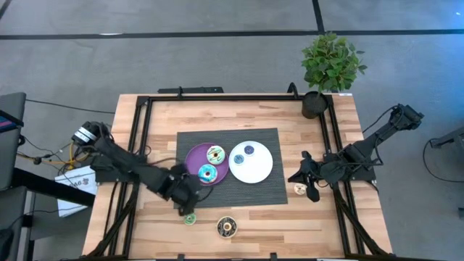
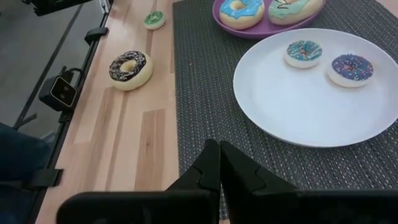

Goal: Pick & Place donuts
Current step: Put the small dark blue donut on the white plate

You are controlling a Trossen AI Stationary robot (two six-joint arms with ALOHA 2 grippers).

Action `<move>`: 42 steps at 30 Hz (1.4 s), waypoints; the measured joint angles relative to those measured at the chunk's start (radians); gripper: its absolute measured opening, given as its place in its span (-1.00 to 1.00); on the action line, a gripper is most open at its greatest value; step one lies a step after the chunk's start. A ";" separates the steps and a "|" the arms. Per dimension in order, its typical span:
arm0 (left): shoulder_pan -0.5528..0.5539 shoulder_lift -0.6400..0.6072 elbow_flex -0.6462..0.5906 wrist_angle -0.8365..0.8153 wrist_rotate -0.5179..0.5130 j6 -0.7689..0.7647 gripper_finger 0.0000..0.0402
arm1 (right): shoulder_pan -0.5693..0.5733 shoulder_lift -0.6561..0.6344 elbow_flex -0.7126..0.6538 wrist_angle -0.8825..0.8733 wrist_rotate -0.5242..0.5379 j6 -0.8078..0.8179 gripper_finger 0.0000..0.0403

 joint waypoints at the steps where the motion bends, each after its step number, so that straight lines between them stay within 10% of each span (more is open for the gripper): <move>1: 0.021 0.000 0.019 0.000 -0.012 0.032 -0.09 | 0.000 0.000 0.000 0.000 0.000 0.002 -1.00; 13: 0.303 0.026 0.195 0.191 -0.063 0.416 -0.09 | 0.000 0.000 0.000 0.001 0.000 0.017 -1.00; 25: 0.429 0.438 0.502 0.268 0.061 0.681 -0.09 | 0.000 0.000 0.000 0.000 -0.003 0.038 -1.00; 42: 0.442 0.658 0.618 0.188 0.129 0.696 -0.09 | 0.000 0.000 0.000 -0.001 -0.003 0.038 -1.00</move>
